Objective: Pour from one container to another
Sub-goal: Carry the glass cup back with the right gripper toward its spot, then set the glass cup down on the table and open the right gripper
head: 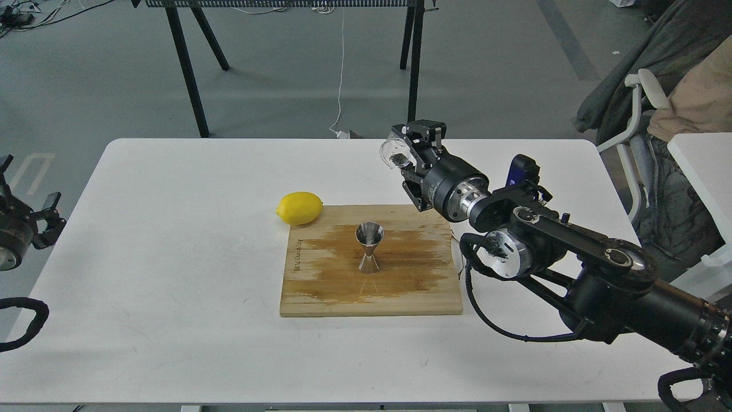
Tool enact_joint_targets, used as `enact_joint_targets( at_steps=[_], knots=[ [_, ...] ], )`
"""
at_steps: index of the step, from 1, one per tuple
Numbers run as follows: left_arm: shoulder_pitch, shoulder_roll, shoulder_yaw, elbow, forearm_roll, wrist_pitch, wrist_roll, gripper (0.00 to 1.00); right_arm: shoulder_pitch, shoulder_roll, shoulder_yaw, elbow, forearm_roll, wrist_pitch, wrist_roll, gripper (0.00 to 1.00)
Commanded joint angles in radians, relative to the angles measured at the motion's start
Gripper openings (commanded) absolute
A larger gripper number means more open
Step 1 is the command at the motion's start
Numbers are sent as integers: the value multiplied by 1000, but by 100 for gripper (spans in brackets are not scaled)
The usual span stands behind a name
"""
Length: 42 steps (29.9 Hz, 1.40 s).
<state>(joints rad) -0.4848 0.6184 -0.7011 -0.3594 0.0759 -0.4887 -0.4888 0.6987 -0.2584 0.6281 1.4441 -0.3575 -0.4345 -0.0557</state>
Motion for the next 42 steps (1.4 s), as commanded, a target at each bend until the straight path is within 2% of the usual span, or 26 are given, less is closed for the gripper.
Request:
enact_joint_targets(
  at_steps=[1, 8, 19, 22, 29, 42],
  knots=[
    [-8, 3, 2, 0, 1, 0, 0, 97, -115, 2, 207, 36, 52, 2, 2, 42],
    [-15, 3, 5, 0, 1, 0, 0, 97, -375, 24, 585, 136, 222, 10, 5, 42],
    [-3, 6, 5, 0, 1, 0, 0, 97, -602, 206, 903, 150, 321, 31, 7, 42],
    [-1, 10, 5, 0, 1, 0, 0, 97, -666, 257, 955, 145, 325, 34, 7, 42],
    [6, 9, 5, 23, 1, 0, 0, 97, -788, 258, 1013, 104, 377, 120, 7, 42],
    [8, 6, 5, 23, 1, 0, 0, 97, -749, 258, 1022, -74, 558, 122, 8, 42]
  ],
)
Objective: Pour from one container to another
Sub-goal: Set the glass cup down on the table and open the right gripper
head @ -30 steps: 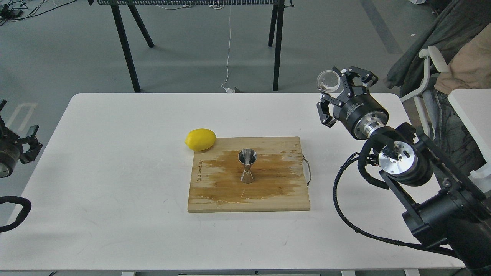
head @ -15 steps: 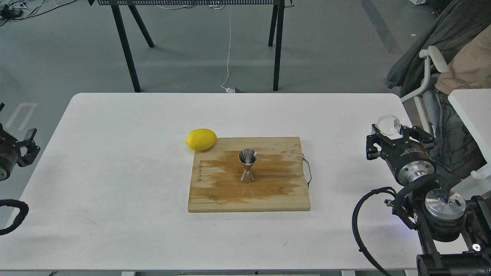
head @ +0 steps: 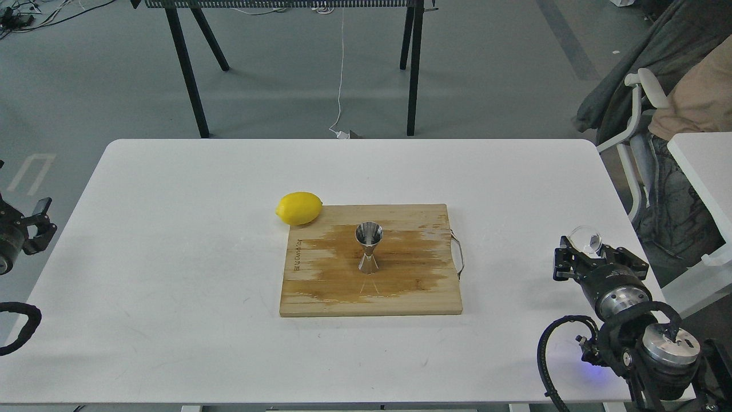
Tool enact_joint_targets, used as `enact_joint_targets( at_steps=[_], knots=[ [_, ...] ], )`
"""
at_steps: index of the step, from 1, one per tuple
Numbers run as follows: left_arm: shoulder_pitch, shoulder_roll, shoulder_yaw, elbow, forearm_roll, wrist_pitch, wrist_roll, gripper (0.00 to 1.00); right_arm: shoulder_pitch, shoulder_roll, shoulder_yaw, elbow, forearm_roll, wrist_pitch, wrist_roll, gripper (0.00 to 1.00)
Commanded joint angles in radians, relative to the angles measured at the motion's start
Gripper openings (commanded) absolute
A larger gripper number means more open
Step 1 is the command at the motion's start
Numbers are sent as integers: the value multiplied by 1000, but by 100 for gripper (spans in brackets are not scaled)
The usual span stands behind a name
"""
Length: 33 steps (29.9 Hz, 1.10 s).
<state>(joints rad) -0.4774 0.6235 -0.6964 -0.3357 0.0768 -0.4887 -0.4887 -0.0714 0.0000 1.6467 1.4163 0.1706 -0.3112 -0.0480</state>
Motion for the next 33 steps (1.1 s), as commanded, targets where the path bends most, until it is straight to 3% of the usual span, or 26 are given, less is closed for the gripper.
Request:
enact_joint_targets(
  at_steps=[1, 18, 33],
  knots=[
    [0, 1, 0, 1, 0, 0, 0, 97, 30, 0, 4, -66, 35, -2, 0, 42],
    [0, 1, 0, 1, 1, 0, 0, 97, 122, 0, -10, -214, 36, -25, 0, 42],
    [0, 1, 1, 1, 1, 0, 0, 97, 153, 0, -71, -247, 35, -26, -1, 47]
  ],
)
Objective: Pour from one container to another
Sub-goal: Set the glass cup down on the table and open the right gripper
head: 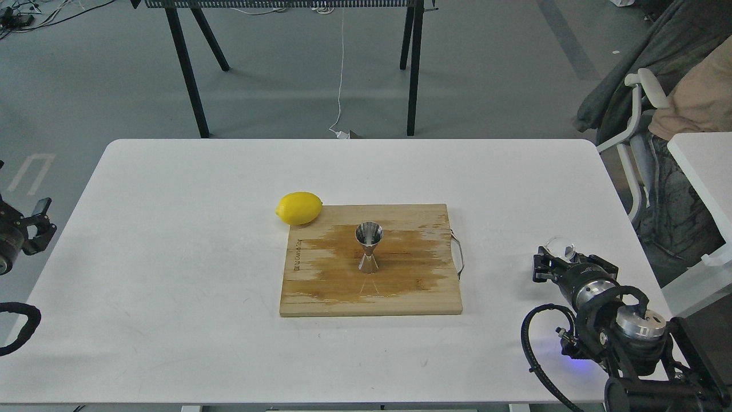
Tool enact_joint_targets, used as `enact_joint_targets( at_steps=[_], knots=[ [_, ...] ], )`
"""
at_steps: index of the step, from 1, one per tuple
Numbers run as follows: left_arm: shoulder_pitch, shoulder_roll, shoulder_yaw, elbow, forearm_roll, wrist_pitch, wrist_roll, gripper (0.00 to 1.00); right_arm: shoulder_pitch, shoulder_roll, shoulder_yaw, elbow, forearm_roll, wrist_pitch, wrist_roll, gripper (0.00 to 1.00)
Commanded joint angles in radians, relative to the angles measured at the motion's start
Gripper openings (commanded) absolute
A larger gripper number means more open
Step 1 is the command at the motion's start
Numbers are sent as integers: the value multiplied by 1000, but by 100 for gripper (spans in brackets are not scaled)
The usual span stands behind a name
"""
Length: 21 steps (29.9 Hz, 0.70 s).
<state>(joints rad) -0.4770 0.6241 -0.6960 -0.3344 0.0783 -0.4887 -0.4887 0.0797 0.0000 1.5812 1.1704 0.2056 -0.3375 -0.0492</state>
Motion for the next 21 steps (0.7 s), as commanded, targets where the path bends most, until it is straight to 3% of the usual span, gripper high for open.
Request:
enact_joint_targets(
  at_steps=[1, 15, 21],
  knots=[
    [0, 2, 0, 0, 0, 0, 0, 97, 2, 0, -7, -2, 0, 0, 0, 48],
    [0, 0, 1, 0, 0, 0, 0, 97, 3, 0, -9, -18, 0, 2, 2, 54],
    [0, 2, 1, 0, 0, 0, 0, 97, 3, 0, -10, -14, 0, 2, 0, 62]
  ],
)
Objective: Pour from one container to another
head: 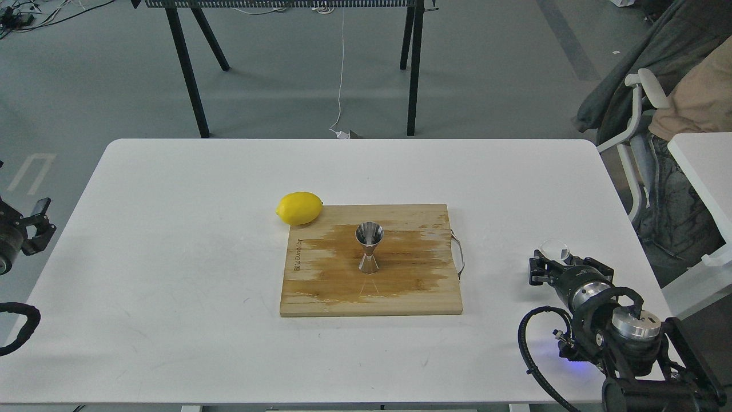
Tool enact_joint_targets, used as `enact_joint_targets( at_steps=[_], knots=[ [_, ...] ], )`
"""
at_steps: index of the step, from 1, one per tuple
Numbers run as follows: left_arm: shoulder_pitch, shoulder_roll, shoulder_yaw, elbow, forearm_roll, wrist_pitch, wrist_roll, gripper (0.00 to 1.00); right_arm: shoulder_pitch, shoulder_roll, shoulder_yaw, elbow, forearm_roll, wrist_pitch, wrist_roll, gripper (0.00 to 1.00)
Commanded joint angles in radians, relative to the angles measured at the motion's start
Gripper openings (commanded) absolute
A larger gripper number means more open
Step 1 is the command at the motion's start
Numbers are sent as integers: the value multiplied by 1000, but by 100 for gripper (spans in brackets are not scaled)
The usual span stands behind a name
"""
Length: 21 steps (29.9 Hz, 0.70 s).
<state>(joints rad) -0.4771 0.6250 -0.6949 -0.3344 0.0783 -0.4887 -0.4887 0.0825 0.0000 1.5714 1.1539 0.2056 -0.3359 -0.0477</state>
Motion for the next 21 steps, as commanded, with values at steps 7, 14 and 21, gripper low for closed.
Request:
enact_joint_targets(
  at_steps=[7, 14, 21],
  knots=[
    [0, -1, 0, 0, 0, 0, 0, 97, -3, 0, -1, 13, 2, -2, -1, 81],
    [0, -1, 0, 0, 0, 0, 0, 97, -13, 0, 1, 58, 2, -2, -1, 89],
    [0, -1, 0, 0, 0, 0, 0, 97, -66, 0, 10, 160, 2, -2, -1, 94]
  ],
)
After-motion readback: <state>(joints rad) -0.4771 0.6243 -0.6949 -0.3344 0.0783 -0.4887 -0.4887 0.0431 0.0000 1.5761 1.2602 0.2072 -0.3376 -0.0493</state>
